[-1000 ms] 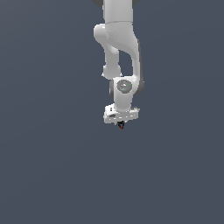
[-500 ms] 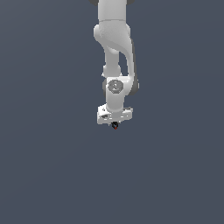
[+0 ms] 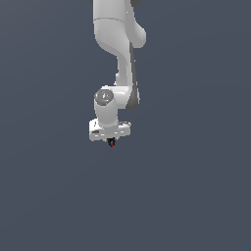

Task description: Pick up the object and move it to a goal position.

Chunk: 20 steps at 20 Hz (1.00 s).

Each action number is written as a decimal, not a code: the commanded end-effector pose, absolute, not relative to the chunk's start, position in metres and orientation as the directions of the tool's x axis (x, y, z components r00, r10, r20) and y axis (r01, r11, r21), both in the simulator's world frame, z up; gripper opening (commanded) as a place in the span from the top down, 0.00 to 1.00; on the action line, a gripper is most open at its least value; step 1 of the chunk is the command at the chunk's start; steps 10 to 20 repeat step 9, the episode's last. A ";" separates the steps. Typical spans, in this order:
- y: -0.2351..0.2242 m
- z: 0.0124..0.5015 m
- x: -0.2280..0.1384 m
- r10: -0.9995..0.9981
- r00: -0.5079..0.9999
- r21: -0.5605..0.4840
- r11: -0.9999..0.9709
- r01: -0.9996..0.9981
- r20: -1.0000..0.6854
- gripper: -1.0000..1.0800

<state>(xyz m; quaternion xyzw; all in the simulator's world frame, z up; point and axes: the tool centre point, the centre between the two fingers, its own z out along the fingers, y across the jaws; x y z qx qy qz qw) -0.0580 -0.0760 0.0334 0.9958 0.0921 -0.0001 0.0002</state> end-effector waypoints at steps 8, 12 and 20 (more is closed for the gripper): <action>-0.116 0.040 -0.047 0.185 0.983 0.000 -0.983 0.185 0.000 1.00; -0.116 0.040 -0.047 0.185 0.983 0.000 -0.983 0.185 0.000 1.00; -0.116 0.040 -0.047 0.185 0.983 0.000 -0.983 0.185 0.000 1.00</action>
